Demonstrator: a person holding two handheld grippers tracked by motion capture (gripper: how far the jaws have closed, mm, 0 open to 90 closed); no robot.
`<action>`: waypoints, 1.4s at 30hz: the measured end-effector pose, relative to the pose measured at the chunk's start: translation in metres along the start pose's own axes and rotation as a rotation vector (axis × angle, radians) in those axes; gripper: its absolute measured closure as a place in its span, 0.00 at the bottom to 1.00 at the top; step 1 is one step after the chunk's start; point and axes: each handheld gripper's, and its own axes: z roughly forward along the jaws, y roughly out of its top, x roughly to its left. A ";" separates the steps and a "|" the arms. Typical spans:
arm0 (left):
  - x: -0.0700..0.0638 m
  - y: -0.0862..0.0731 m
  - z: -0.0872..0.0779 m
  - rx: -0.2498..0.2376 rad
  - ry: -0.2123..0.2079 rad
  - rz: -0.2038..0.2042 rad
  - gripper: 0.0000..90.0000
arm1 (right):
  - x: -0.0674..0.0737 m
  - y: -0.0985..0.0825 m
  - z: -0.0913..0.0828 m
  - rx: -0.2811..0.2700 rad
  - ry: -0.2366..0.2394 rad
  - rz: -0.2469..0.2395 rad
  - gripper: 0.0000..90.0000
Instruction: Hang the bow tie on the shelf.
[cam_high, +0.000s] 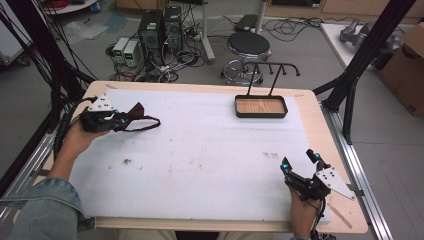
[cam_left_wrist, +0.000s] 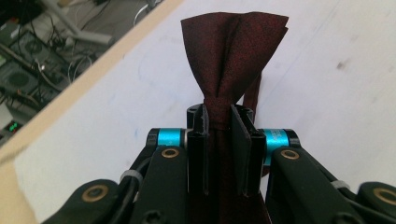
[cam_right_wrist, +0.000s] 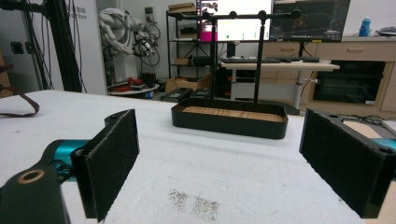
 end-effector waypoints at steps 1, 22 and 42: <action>-0.002 0.006 0.001 -0.006 -0.005 0.007 0.86 | 0.000 0.000 0.000 -0.001 -0.002 0.003 0.12; -0.048 0.126 0.039 -0.156 -0.167 0.120 0.86 | -0.003 0.000 0.000 -0.007 0.002 0.027 0.12; -0.069 0.191 0.090 -0.223 -0.248 0.125 0.86 | -0.005 0.000 0.000 -0.017 0.009 0.042 0.12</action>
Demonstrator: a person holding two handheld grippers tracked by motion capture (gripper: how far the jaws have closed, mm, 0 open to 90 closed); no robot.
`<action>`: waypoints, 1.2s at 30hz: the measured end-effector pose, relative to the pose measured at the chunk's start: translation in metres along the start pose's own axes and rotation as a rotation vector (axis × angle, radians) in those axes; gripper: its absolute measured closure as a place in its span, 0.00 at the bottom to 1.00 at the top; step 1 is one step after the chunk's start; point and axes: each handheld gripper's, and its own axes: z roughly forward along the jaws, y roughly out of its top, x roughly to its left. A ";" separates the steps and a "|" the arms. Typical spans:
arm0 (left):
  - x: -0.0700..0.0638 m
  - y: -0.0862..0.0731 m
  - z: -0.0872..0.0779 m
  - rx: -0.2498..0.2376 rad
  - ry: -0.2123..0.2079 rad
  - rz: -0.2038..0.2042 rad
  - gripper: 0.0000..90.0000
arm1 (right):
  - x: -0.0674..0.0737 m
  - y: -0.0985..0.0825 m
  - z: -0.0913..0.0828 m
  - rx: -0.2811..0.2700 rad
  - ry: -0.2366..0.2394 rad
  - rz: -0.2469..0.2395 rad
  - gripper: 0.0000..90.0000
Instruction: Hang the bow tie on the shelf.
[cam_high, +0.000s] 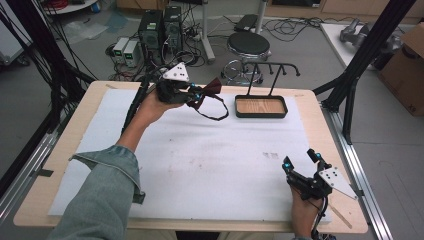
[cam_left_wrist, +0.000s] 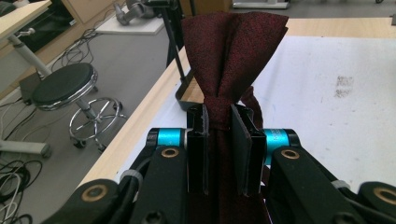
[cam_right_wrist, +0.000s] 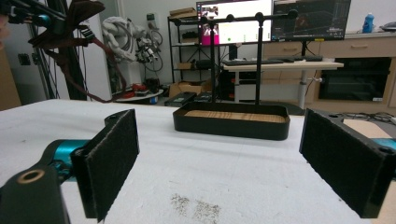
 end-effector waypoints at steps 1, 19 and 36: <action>0.000 0.002 0.003 0.001 -0.003 0.001 0.86 | 0.000 0.000 0.000 0.000 0.001 0.001 0.12; 0.008 0.018 0.041 -0.074 -0.041 -0.030 0.86 | -0.001 0.000 0.001 -0.001 0.003 0.004 0.12; 0.019 0.038 0.077 -0.173 -0.038 -0.065 0.86 | -0.002 0.000 0.001 -0.008 0.003 0.009 0.12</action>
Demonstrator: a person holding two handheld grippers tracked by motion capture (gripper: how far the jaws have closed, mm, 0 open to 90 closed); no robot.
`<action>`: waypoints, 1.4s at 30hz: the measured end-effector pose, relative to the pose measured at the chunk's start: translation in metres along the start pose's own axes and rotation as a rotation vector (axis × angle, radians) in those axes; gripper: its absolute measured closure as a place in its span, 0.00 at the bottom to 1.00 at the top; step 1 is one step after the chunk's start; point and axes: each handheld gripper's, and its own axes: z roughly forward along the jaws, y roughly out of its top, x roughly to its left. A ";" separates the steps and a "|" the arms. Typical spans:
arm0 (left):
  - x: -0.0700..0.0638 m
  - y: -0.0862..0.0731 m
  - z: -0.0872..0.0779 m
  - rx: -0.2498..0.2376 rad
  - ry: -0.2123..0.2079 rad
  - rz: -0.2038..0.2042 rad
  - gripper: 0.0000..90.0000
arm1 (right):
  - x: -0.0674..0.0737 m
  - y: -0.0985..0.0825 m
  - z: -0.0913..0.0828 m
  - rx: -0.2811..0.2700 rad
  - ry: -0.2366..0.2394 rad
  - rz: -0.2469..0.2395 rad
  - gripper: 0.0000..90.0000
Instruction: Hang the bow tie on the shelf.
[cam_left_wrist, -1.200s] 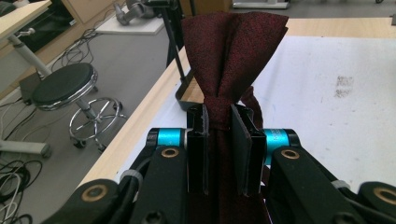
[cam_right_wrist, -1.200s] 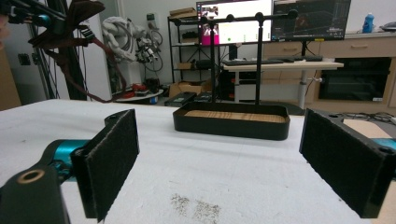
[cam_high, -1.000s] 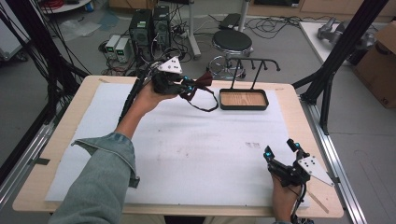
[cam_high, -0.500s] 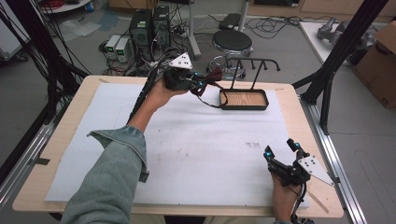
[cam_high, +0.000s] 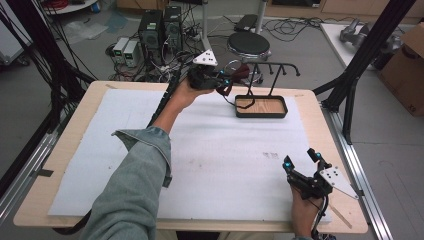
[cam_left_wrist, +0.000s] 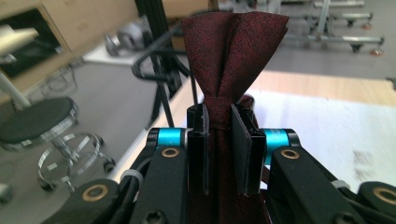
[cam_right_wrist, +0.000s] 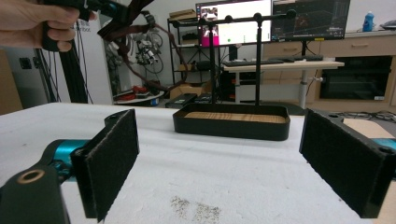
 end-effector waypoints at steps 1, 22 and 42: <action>0.000 0.000 0.001 -0.007 0.009 -0.006 0.86 | 0.000 0.000 0.000 0.002 0.000 0.001 0.12; -0.022 0.023 -0.006 -0.042 -0.003 -0.116 0.87 | 0.001 0.000 0.001 -0.001 -0.002 0.002 0.12; -0.016 0.023 0.030 -0.088 -0.002 -0.204 0.87 | 0.000 0.001 0.002 0.001 -0.001 0.002 0.12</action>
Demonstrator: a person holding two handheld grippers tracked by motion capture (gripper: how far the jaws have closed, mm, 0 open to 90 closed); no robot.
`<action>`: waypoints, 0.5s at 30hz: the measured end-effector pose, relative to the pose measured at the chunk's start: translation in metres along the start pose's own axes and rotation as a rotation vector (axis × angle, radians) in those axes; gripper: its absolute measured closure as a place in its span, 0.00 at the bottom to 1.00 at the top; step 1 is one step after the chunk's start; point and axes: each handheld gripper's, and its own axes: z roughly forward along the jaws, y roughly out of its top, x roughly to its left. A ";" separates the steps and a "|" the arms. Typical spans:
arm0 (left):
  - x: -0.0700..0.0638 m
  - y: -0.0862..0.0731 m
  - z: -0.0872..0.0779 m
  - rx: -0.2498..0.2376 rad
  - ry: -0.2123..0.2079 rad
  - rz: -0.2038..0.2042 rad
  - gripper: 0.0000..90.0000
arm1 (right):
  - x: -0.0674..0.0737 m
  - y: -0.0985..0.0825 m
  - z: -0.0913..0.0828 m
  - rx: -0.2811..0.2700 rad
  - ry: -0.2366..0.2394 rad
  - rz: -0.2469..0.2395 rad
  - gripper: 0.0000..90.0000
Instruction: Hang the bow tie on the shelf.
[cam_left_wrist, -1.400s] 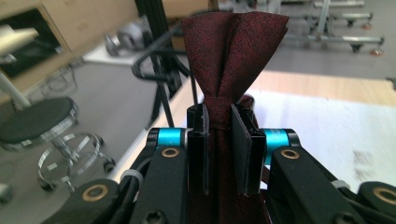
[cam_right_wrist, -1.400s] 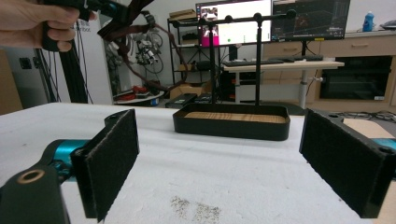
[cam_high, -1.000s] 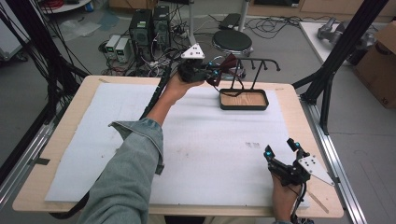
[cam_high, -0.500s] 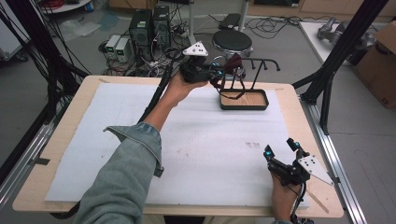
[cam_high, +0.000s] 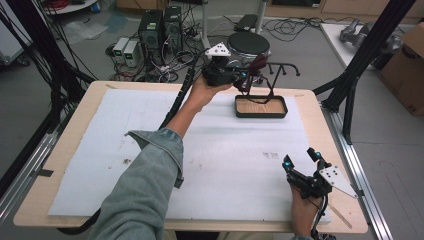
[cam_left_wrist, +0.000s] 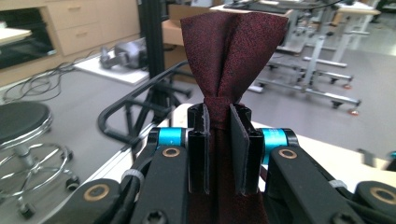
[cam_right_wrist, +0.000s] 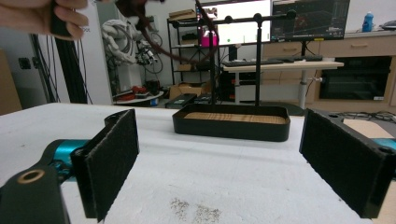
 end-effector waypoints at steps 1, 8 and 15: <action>0.004 -0.003 0.002 0.005 0.011 -0.006 0.87 | 0.000 0.000 0.000 -0.002 -0.001 -0.001 0.12; 0.022 -0.016 0.012 0.014 0.043 -0.039 0.87 | 0.000 0.000 0.000 -0.001 0.000 0.009 0.12; 0.032 -0.022 0.015 0.013 0.063 -0.062 0.87 | 0.000 0.000 0.000 0.000 0.000 0.006 0.12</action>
